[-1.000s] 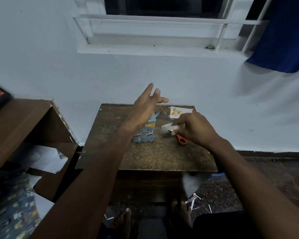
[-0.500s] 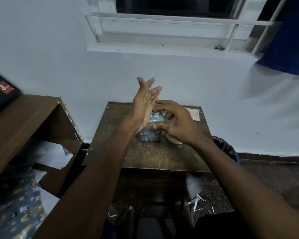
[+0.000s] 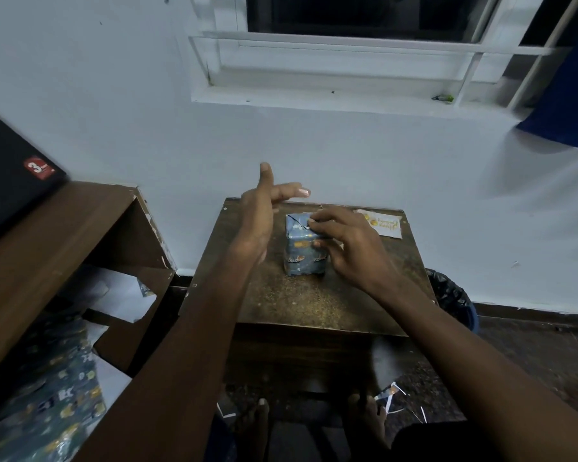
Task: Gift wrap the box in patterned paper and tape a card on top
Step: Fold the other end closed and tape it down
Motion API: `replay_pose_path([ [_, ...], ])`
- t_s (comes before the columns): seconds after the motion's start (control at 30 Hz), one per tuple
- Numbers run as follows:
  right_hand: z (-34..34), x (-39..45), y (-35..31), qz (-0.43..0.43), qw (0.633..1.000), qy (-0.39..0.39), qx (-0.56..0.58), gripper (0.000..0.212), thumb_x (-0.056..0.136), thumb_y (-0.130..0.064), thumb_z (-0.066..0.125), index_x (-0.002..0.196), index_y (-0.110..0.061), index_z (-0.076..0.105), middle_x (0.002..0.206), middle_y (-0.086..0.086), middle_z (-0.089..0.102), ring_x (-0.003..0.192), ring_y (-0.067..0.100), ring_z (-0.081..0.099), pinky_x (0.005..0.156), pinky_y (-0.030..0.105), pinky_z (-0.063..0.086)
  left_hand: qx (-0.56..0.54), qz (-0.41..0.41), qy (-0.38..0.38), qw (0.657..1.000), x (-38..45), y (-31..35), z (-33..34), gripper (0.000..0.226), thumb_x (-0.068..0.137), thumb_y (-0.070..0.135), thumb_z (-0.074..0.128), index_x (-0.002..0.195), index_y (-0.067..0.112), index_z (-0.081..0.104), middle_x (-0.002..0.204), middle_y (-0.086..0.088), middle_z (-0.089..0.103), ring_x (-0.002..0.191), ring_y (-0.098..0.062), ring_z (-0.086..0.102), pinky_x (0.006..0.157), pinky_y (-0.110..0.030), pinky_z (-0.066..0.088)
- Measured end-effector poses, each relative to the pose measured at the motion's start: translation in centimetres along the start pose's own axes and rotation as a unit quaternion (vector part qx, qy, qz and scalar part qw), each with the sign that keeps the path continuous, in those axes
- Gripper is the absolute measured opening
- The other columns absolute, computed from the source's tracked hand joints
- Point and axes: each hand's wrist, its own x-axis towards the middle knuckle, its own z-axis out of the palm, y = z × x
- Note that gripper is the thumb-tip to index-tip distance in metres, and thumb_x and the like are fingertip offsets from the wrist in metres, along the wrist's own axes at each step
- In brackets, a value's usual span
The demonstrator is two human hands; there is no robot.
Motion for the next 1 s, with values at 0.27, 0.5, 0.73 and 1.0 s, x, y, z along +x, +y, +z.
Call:
replay_pose_path([
  [0.27, -0.5, 0.4, 0.0, 0.022, 0.999, -0.037, 0.004, 0.03, 0.077, -0.001, 0.084, 0.104, -0.01, 0.076, 0.11, 0.001, 0.073, 0.103, 0.024, 0.068, 0.083, 0.043, 0.053, 0.032, -0.028, -0.01, 0.999, -1.4, -1.0, -0.3, 0.077, 0.115, 0.047, 0.025, 0.091, 0.0, 0.083, 0.1, 0.002, 0.082, 0.091, 0.004, 0.071, 0.093, -0.029, 0.048],
  [0.5, -0.9, 0.4, -0.2, 0.015, 0.999, -0.051, -0.001, 0.029, 0.08, -0.003, 0.079, 0.106, -0.013, 0.07, 0.102, -0.001, 0.067, 0.094, 0.02, 0.062, 0.076, 0.041, 0.05, 0.155, 0.032, -0.025, 0.987, -1.0, -0.6, -0.8, 0.056, 0.112, 0.041, 0.045, 0.086, 0.012, 0.085, 0.096, 0.006, 0.082, 0.092, 0.002, 0.072, 0.088, -0.011, 0.045],
  [0.73, -0.8, 0.4, -0.4, 0.007, 0.998, -0.053, -0.016, 0.032, 0.083, -0.005, 0.077, 0.111, -0.014, 0.066, 0.101, -0.001, 0.066, 0.089, 0.021, 0.059, 0.073, 0.038, 0.045, 0.251, 0.074, -0.043, 0.964, -0.5, -0.4, -0.7, 0.06, 0.113, 0.044, 0.039, 0.09, 0.014, 0.086, 0.097, 0.006, 0.081, 0.079, 0.019, 0.064, 0.068, 0.007, 0.034],
  [1.0, -0.8, 0.3, -0.3, -0.007, 0.998, -0.057, -0.035, 0.032, 0.084, -0.006, 0.074, 0.114, -0.015, 0.064, 0.104, 0.002, 0.065, 0.089, 0.025, 0.059, 0.071, 0.038, 0.044, 0.177, 0.054, -0.048, 0.982, 0.1, -0.8, -0.9, 0.067, 0.114, 0.046, 0.036, 0.081, 0.012, 0.083, 0.096, 0.005, 0.082, 0.092, -0.001, 0.073, 0.09, -0.015, 0.048],
])
